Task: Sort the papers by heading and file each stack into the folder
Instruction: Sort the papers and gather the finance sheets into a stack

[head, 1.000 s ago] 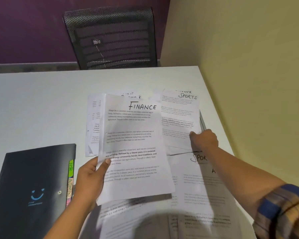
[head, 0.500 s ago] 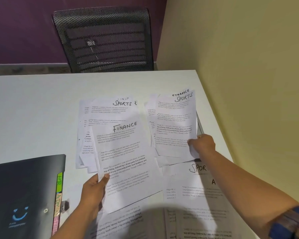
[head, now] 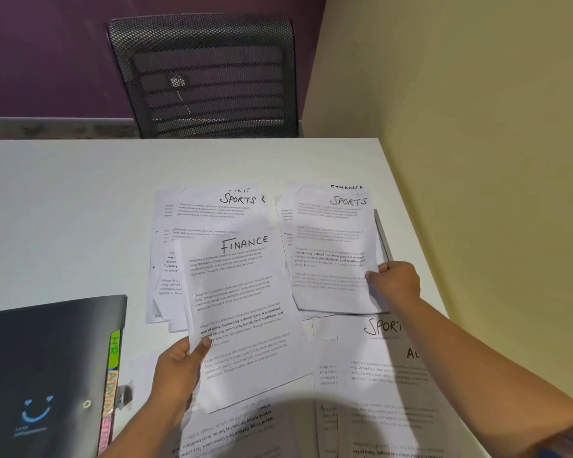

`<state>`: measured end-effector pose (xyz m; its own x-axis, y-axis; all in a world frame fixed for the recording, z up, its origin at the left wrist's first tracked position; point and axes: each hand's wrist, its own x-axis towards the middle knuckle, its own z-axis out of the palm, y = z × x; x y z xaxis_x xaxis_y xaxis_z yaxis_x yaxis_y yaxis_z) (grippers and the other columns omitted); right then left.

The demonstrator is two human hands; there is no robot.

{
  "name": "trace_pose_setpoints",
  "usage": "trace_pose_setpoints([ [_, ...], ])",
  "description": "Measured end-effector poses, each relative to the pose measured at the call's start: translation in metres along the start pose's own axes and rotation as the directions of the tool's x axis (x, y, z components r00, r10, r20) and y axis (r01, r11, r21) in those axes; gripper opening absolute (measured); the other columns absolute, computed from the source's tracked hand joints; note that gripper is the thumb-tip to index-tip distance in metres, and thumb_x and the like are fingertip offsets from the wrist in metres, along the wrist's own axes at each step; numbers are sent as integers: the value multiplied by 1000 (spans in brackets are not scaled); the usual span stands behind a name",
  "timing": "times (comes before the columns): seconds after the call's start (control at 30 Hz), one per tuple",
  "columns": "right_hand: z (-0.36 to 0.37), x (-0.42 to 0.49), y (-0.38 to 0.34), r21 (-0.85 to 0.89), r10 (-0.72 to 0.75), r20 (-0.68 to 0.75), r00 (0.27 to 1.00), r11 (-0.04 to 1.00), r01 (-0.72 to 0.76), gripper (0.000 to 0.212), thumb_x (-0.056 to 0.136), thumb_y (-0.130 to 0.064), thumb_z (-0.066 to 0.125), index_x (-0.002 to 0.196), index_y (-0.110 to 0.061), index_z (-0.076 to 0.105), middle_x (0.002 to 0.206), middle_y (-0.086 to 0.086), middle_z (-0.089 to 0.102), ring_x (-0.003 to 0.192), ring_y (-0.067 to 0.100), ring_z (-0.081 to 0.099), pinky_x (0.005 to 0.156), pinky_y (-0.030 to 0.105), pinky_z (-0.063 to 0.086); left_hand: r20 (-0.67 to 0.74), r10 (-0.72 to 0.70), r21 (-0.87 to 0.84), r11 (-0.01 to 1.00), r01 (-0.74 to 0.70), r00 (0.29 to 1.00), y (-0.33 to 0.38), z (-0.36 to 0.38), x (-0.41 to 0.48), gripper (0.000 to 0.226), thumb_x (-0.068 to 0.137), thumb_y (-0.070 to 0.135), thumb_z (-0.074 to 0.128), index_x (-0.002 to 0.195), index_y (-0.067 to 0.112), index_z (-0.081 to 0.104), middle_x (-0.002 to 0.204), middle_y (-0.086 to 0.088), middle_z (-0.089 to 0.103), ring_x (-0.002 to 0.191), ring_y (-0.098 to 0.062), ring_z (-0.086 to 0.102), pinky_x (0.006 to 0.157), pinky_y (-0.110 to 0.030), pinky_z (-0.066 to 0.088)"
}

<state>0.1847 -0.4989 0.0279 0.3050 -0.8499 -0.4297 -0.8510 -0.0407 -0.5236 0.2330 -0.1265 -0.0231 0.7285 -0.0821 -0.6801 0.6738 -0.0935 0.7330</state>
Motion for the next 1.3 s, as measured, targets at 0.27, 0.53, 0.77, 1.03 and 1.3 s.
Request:
trace_pose_setpoints([
  [0.27,-3,-3,-3,26,12,54,998,1000,-14,35,72,9,70,97,-15,67,96,5,68,79,21,62,63,21,45,49,12,-36,999,-11,999,13,6,-13,20,94,5,60,112,1,67,38,9,54,24,3,36,30,-4,29],
  [0.53,-9,2,-1,-22,-62,14,998,998,62,35,85,-17,67,55,-12,49,55,2,48,51,20,44,49,22,31,67,33,-52,998,-30,997,8,3,-8,11,92,4,62,99,8,70,77,-16,71,35,0,53,40,-11,44],
  [0.77,-17,1,-3,60,-94,-56,994,993,97,56,83,-40,71,49,-18,32,45,-2,35,47,21,36,48,27,25,63,8,-41,999,-5,998,3,1,-3,17,92,5,63,107,6,70,99,-19,73,53,-8,68,48,-16,53],
  [1.03,-34,6,-1,100,-38,1,999,994,38,19,57,-13,45,51,-3,60,46,11,50,50,21,44,53,25,32,64,23,-22,1000,-22,998,2,0,-3,15,92,10,65,103,15,73,98,-11,77,67,-15,69,63,-24,54],
  [1.3,-46,17,6,26,-100,-101,990,994,103,10,75,-11,78,68,-15,72,68,1,71,71,22,70,70,30,56,48,-13,-34,999,14,999,-5,-4,4,16,91,11,66,104,14,74,96,-8,77,95,-31,67,95,-46,50],
])
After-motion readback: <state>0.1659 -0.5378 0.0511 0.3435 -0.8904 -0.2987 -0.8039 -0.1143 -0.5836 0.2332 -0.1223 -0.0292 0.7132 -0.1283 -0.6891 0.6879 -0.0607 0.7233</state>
